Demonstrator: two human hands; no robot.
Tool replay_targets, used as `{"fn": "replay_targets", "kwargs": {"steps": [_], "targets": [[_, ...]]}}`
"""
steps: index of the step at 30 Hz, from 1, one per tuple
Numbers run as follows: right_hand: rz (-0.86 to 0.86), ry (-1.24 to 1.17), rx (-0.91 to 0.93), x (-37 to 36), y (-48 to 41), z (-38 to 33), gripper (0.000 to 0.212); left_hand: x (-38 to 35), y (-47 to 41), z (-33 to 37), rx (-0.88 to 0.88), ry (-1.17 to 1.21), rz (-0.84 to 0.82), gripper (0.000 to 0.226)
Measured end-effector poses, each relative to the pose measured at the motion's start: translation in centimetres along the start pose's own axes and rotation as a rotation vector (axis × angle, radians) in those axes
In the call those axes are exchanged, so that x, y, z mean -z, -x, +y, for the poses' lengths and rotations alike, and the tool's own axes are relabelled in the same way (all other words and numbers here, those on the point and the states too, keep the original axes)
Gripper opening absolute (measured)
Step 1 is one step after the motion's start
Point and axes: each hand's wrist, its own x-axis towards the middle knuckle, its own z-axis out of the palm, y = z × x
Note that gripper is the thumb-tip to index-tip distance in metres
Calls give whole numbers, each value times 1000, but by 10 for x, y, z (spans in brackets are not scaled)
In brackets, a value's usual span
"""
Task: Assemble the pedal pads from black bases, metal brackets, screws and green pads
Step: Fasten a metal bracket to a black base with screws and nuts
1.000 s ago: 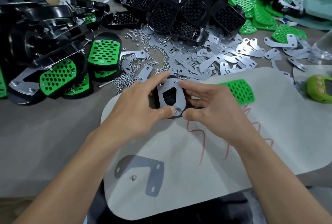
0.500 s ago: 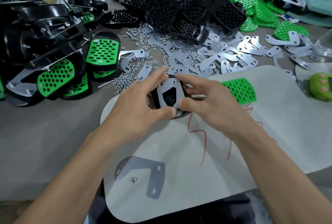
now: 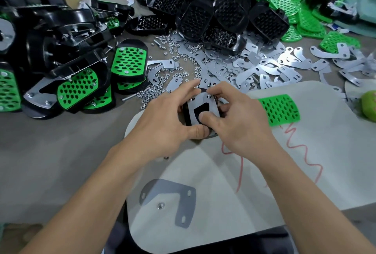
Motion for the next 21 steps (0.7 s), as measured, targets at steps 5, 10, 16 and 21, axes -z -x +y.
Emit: {"fn": "replay_targets", "kwargs": {"steps": [5, 10, 16, 21], "targets": [[42, -83, -37, -6, -1, 3, 39, -9, 14, 6, 107, 112, 170, 127], [25, -76, -14, -3, 0, 4, 36, -15, 23, 4, 203, 147, 269, 105], [-1, -88, 22, 28, -40, -9, 14, -7, 18, 8, 235, 101, 190, 97], [-133, 258, 239, 15, -92, -44, 19, -3, 16, 15, 239, -5, 153, 89]]}}
